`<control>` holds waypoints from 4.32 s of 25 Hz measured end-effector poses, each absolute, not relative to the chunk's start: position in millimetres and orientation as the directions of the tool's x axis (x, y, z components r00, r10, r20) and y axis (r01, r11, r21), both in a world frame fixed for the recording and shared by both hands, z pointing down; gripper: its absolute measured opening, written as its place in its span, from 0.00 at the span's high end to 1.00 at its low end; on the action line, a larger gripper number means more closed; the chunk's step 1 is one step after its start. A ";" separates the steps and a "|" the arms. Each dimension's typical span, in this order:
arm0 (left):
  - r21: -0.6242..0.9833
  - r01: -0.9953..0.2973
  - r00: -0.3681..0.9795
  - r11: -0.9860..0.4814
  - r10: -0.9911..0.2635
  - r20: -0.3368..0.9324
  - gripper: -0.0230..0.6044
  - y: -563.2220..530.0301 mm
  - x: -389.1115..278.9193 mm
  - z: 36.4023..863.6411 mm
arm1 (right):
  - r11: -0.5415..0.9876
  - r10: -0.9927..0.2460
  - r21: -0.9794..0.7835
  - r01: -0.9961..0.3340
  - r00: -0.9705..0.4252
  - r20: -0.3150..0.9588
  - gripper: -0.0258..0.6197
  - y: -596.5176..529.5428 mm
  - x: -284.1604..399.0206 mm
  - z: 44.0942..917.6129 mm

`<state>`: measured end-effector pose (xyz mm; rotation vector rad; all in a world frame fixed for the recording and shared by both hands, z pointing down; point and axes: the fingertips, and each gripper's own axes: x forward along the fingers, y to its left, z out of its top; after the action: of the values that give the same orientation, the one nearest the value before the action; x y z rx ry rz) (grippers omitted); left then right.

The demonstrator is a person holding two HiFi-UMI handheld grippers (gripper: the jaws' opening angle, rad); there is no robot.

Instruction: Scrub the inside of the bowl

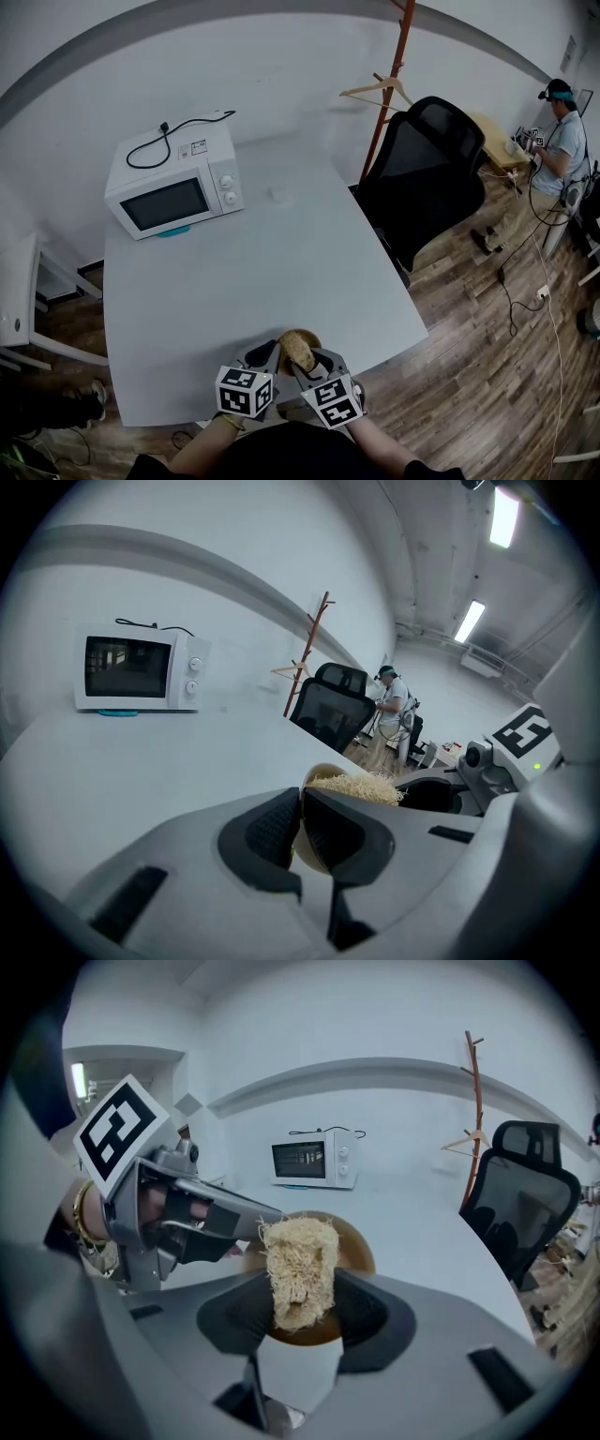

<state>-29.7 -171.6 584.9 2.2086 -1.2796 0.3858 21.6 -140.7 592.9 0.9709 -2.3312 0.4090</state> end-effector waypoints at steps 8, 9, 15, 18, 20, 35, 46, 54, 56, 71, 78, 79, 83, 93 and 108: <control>0.311 -0.857 0.515 -0.411 -0.700 0.494 0.91 -174.6 -30.2 584.6 | 0.723 -0.502 -0.049 -0.689 -0.572 0.649 0.69 -133.5 15.7 594.4; 0.311 -0.857 0.514 -0.410 -0.701 0.493 0.91 -175.3 -31.0 584.4 | 0.729 -0.493 -0.049 -0.683 -0.573 0.655 0.69 -132.2 15.4 594.8; 0.320 -0.856 0.517 -0.406 -0.700 0.492 0.91 -176.2 -35.0 585.2 | 0.747 -0.473 -0.042 -0.664 -0.575 0.668 0.69 -123.9 14.1 595.7; 0.333 -0.854 0.519 -0.399 -0.699 0.493 0.91 -173.8 -36.2 587.3 | 0.736 -0.479 -0.034 -0.676 -0.556 0.679 0.69 -124.3 21.9 598.3; 0.334 -0.852 0.522 -0.403 -0.696 0.492 0.91 -173.8 -36.9 587.8 | 0.723 -0.490 -0.029 -0.690 -0.542 0.682 0.69 -127.0 27.8 599.7; 0.362 -0.827 0.560 -0.429 -0.683 0.470 0.91 -173.1 -29.2 584.0 | 0.690 -0.545 0.002 -0.724 -0.518 0.659 0.69 -145.6 31.2 587.6; 0.363 -0.833 0.550 -0.417 -0.688 0.473 0.91 -168.5 -39.0 585.4 | 0.732 -0.497 -0.020 -0.681 -0.554 0.668 0.69 -130.6 6.3 591.7; 0.358 -0.832 0.553 -0.424 -0.692 0.465 0.91 -170.1 -38.2 583.3 | 0.756 -0.473 -0.014 -0.655 -0.560 0.680 0.69 -119.6 5.5 593.2; 0.356 -0.831 0.554 -0.428 -0.690 0.466 0.91 -169.6 -37.4 583.5 | 0.760 -0.470 -0.008 -0.650 -0.558 0.683 0.69 -117.6 7.1 593.7; 0.348 -0.847 0.531 -0.402 -0.671 0.518 0.91 -175.8 -39.3 603.7 | 0.645 -0.582 -0.006 -0.764 -0.496 0.644 0.69 -127.3 43.9 584.3; 0.323 -0.867 0.498 -0.379 -0.651 0.572 0.91 -184.6 -41.2 627.9 | 0.583 -0.635 -0.057 -0.811 -0.498 0.590 0.69 -120.9 53.3 580.3; 0.320 -0.869 0.494 -0.377 -0.646 0.582 0.91 -185.7 -41.2 631.7 | 0.575 -0.639 -0.058 -0.816 -0.492 0.591 0.69 -119.1 55.6 580.3; 0.307 -0.879 0.476 -0.366 -0.628 0.615 0.91 -188.7 -42.3 647.1 | 0.542 -0.655 -0.063 -0.838 -0.468 0.594 0.69 -110.9 65.0 581.4; 0.262 -0.898 0.433 -0.353 -0.605 0.668 0.91 -196.2 -47.7 673.7 | 0.464 -0.695 -0.054 -0.884 -0.402 0.596 0.69 -98.3 84.1 584.2; 0.287 -0.878 0.475 -0.382 -0.635 0.610 0.77 -199.7 -59.1 648.1 | 0.438 -0.726 -0.050 -0.898 -0.386 0.569 0.69 -101.4 70.0 578.6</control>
<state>-59.1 -199.7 648.1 2.1415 -1.2480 0.5449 70.0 -101.4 578.6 1.3661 -2.2247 0.4878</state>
